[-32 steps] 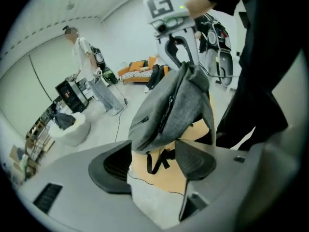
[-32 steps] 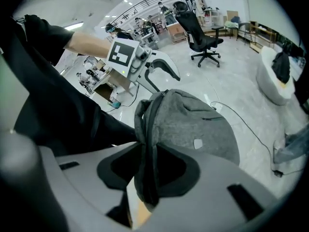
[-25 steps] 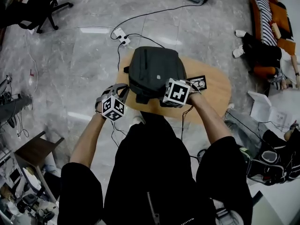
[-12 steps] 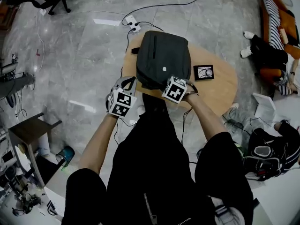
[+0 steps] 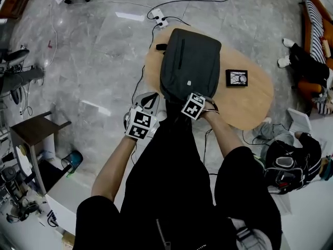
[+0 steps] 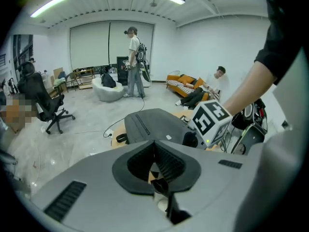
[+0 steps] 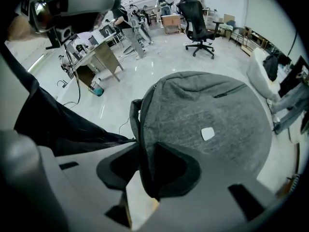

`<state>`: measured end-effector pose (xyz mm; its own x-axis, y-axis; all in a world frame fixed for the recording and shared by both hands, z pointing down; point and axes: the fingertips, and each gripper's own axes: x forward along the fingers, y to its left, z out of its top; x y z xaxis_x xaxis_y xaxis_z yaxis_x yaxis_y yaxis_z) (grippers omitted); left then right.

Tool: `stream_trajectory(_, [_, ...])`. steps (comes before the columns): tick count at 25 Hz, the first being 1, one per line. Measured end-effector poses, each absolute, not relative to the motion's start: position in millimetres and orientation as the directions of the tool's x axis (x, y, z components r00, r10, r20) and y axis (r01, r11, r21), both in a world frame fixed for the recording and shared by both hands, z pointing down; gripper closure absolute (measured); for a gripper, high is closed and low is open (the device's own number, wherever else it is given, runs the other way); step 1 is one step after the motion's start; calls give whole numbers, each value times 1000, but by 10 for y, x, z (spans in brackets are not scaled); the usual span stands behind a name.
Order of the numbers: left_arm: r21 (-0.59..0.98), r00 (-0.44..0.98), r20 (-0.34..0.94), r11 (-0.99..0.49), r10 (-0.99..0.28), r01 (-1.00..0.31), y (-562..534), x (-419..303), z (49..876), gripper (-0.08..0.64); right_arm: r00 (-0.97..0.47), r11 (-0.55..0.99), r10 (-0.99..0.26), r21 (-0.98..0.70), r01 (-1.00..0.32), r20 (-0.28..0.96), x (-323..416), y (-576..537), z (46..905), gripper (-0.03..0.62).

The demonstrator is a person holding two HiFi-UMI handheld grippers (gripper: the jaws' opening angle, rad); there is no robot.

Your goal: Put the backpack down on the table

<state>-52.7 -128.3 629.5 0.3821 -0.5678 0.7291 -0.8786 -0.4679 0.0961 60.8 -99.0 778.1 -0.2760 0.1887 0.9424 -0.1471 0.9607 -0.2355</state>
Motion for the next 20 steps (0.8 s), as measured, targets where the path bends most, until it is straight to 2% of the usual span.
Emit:
stream_trajectory(9, [133, 365, 750, -415, -551, -900, -992, -723, 6419, 545, -190, 962, 169, -204, -179, 967, 586, -603, 8361, 461])
stream_trajectory(13, [134, 339, 759, -376, -556, -917, -928, -809, 6607, 545, -147, 960, 109, -142, -239, 983, 643, -617, 8670, 442])
stream_trajectory(17, [155, 336, 751, -342, -569, -927, -754, -951, 6463, 545, -139, 943, 38, -81, -324, 990, 629, -562, 8472, 433])
stream_trajectory(20, [166, 332, 741, -320, -583, -933, -703, -1002, 6370, 545, -216, 848, -33, -87, -522, 976, 642, -714, 8203, 537])
